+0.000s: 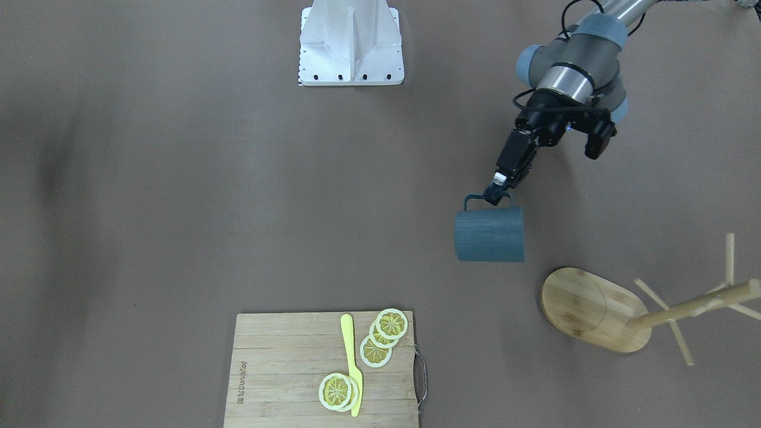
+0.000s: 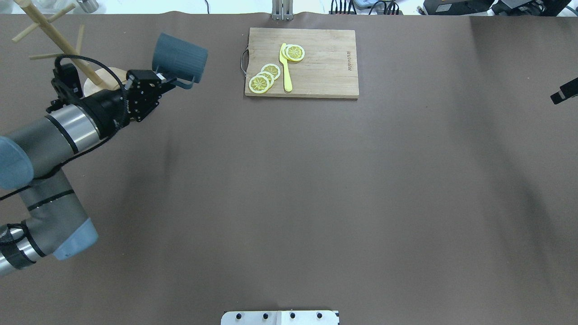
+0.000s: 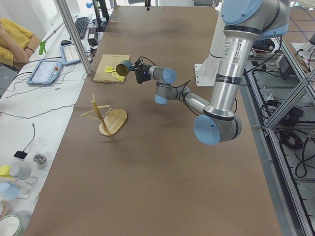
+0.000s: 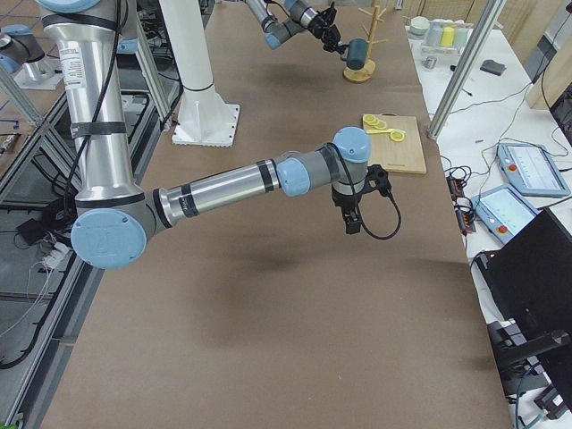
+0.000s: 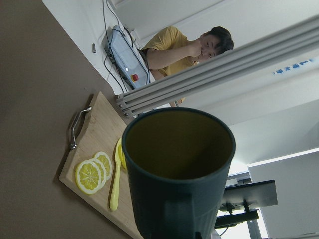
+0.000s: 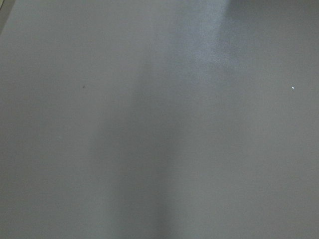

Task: Hang cup on storage rack
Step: 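Lift the mug with the left gripper toward the wooden mug stand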

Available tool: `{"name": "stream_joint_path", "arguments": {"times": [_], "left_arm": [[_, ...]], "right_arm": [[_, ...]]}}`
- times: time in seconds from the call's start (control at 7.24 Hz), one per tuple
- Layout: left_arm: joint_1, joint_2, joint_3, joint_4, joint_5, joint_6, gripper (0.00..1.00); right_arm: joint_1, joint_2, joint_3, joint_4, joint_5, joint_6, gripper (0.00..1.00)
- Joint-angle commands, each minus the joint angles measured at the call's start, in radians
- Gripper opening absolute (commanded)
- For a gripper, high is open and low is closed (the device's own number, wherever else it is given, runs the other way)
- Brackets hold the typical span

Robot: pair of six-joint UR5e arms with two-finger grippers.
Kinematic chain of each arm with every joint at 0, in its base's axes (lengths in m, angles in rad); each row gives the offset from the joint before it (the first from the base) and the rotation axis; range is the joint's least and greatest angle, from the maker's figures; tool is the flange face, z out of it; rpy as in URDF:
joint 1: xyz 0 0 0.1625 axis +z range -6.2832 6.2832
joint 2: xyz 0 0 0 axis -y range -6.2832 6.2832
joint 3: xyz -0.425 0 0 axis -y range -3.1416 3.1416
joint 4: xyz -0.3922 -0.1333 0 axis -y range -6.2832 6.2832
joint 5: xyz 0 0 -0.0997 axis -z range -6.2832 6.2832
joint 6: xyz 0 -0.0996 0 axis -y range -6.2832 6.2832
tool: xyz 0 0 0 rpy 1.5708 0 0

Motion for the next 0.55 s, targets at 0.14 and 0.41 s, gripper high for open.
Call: {"name": "stream_joint_path", "arguments": {"times": [0.14,0.41], "left_arm": [[-0.162,-0.009,0.116,-0.136,-0.065,-0.517,0.00],[-0.197,-0.026,0.200,-0.204,-0.036,-0.688,0.00]], "right_arm": [[0.000,-0.002,0.001,0.000,-0.001,0.004,1.00],[0.002,-0.005,0.003,0.001,-0.001,0.004,1.00]]}}
